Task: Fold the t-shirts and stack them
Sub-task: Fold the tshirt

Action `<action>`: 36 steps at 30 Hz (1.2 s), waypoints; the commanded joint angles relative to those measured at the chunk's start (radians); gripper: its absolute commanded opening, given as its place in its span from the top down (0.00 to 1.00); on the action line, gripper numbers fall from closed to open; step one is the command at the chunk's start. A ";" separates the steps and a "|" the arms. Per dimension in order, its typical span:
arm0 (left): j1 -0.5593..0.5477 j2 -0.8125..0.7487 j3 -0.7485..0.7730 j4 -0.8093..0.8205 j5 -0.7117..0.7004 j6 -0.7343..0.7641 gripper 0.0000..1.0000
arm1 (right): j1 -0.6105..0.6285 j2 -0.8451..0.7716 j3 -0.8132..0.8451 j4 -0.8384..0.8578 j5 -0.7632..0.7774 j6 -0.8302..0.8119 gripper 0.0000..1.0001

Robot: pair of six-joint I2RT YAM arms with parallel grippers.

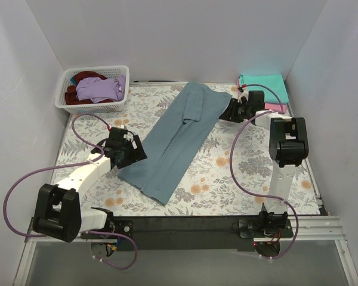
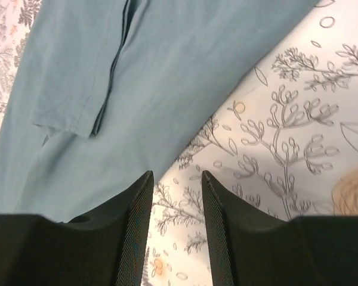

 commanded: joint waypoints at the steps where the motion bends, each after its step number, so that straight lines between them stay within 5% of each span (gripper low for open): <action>1: 0.002 -0.013 0.000 0.020 0.035 0.015 0.21 | 0.055 -0.145 0.009 -0.133 0.051 -0.073 0.55; 8: 0.000 -0.022 0.005 0.022 0.026 0.015 0.21 | 0.334 -0.337 -0.213 -0.129 0.116 0.005 0.55; 15: 0.002 -0.043 0.005 0.016 -0.006 0.014 0.21 | 0.602 -0.295 -0.232 -0.151 0.194 0.027 0.58; 23: 0.002 -0.069 0.003 0.011 -0.009 0.012 0.21 | 0.635 -0.207 -0.258 -0.424 0.199 -0.063 0.59; 36: -0.021 -0.103 0.003 -0.113 0.115 -0.046 0.21 | 0.609 -0.434 -0.488 -0.728 0.491 -0.182 0.57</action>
